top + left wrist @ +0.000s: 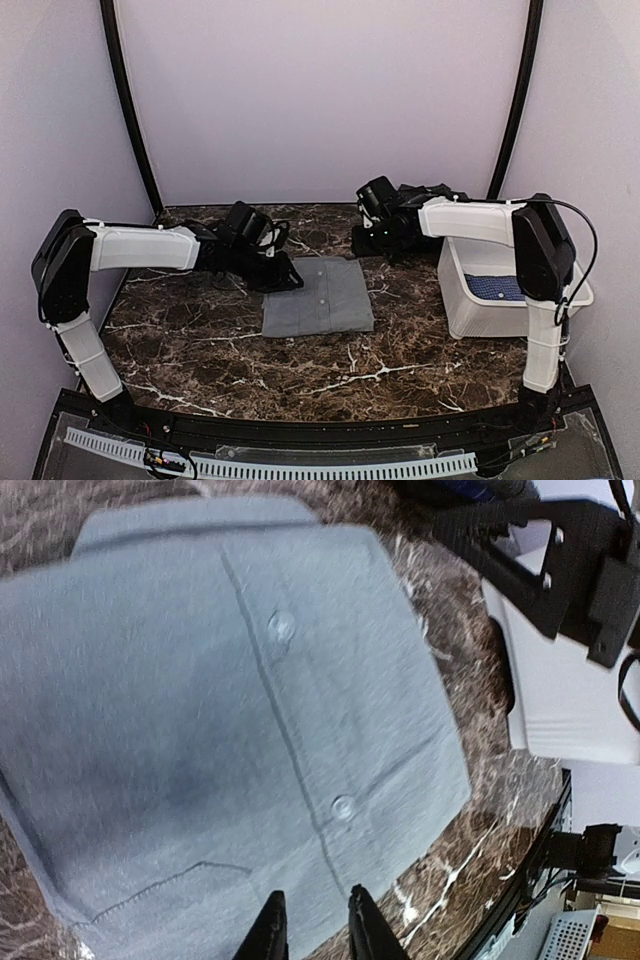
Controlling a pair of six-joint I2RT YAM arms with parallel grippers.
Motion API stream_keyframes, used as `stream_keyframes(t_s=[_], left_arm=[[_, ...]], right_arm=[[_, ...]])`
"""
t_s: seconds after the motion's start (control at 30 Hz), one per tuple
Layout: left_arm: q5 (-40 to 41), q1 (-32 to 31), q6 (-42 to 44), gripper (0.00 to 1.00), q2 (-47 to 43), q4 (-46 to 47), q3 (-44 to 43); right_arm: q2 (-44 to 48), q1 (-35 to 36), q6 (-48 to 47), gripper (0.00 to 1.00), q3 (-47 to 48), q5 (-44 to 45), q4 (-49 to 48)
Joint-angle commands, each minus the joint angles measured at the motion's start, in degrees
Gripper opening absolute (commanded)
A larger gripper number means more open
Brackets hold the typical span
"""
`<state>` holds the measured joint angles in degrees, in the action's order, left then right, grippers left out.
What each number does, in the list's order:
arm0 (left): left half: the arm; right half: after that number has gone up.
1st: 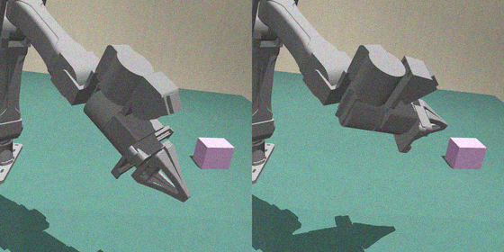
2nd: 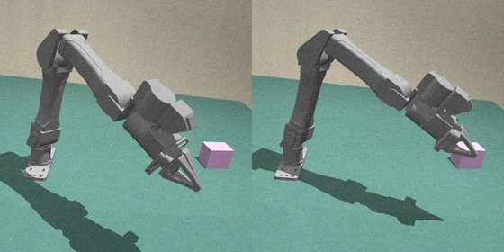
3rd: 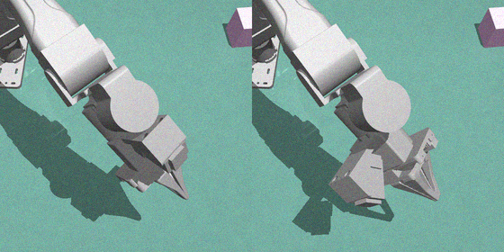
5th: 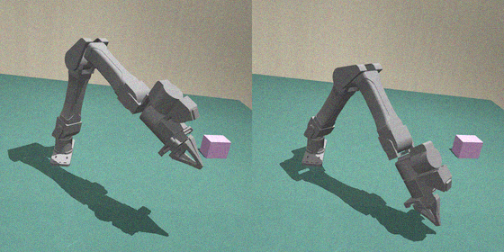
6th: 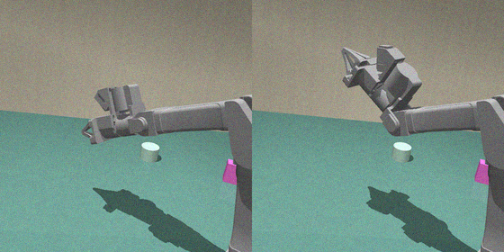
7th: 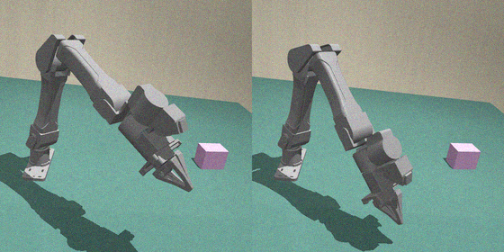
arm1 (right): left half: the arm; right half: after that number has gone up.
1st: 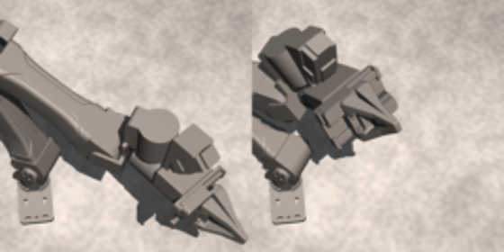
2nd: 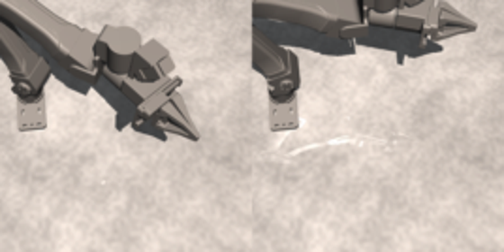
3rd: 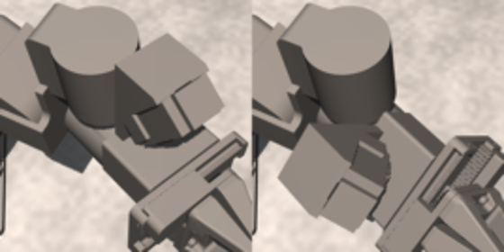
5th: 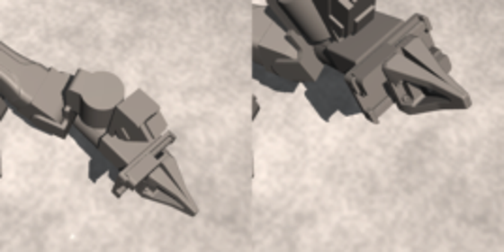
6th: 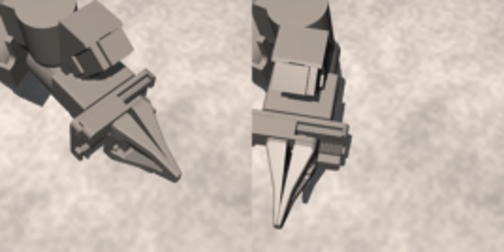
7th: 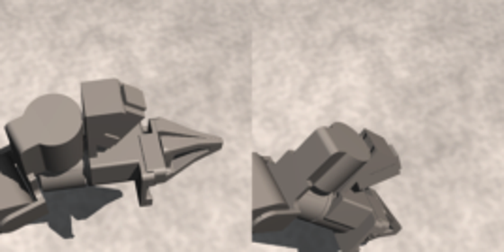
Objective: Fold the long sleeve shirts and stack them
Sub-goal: Smooth out the square-folded shirt at the center of the board.
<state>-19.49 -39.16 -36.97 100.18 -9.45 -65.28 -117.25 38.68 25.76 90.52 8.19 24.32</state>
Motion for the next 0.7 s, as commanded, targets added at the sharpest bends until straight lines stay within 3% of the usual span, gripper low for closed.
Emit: stream_keyframes(t_s=[0.0,0.27,0.67], left_arm=[[3.35,1.08,-0.10,0.20,1.98,-0.59,-5.44],[3.59,4.29,0.63,0.19,12.42,4.67,-14.11],[1.44,7.27,1.31,0.18,24.58,6.03,-20.13]], right_arm=[[7.02,3.49,0.28,0.40,-2.74,1.20,2.09],[13.07,12.06,2.97,0.37,-11.14,-1.44,1.13],[8.86,18.12,7.09,0.29,-18.82,-1.56,-1.00]])
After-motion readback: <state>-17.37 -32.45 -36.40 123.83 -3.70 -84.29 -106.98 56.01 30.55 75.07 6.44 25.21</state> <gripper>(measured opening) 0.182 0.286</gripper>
